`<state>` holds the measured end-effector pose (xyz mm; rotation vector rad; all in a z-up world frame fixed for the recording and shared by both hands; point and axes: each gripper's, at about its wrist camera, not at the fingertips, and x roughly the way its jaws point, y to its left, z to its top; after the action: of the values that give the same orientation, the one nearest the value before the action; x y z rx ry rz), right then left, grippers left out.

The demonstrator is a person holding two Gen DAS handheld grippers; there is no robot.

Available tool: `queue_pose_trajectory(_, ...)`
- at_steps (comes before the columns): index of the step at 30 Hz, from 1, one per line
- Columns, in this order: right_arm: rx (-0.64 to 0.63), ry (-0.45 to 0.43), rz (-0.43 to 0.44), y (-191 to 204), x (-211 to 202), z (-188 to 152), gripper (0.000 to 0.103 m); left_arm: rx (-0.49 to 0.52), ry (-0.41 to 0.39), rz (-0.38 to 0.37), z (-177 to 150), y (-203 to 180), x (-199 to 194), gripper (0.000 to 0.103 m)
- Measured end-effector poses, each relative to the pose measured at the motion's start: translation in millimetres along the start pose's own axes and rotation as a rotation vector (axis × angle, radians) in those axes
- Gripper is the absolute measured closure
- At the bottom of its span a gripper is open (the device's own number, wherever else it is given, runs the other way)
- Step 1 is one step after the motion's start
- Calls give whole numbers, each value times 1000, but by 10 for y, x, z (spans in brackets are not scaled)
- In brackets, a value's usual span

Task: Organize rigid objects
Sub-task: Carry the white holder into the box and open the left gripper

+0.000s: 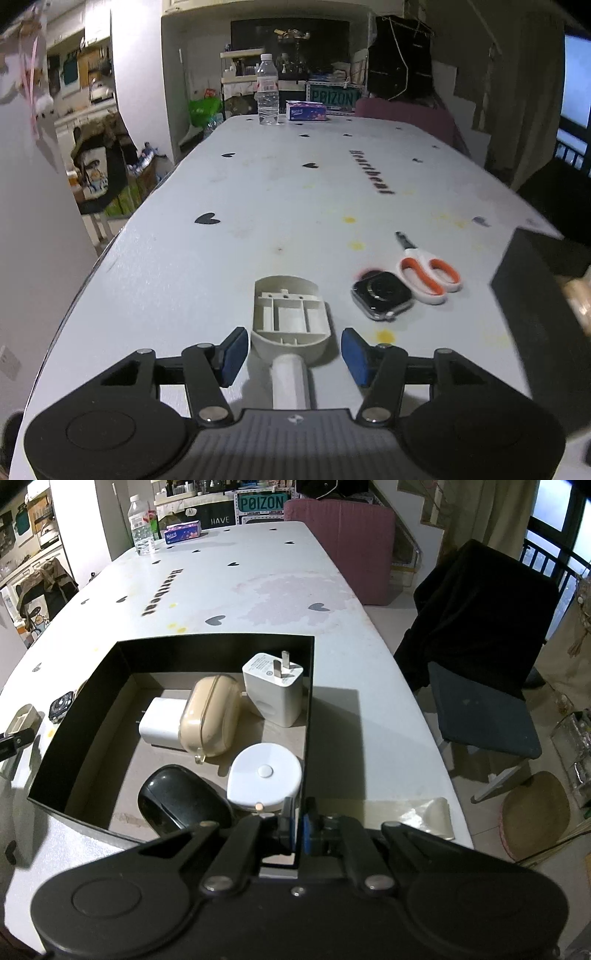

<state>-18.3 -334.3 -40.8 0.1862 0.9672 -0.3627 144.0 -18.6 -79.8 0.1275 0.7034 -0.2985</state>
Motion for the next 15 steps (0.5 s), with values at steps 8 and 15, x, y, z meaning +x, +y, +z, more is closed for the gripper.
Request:
queue_pose_trajectory(8, -1, 1, -1, 1, 3, 1, 98, -36, -23, 11, 23, 41, 147, 56)
queue_pose_trajectory(15, 2, 1, 1, -2, 5, 1, 98, -74, -59, -9, 16, 56, -7, 56)
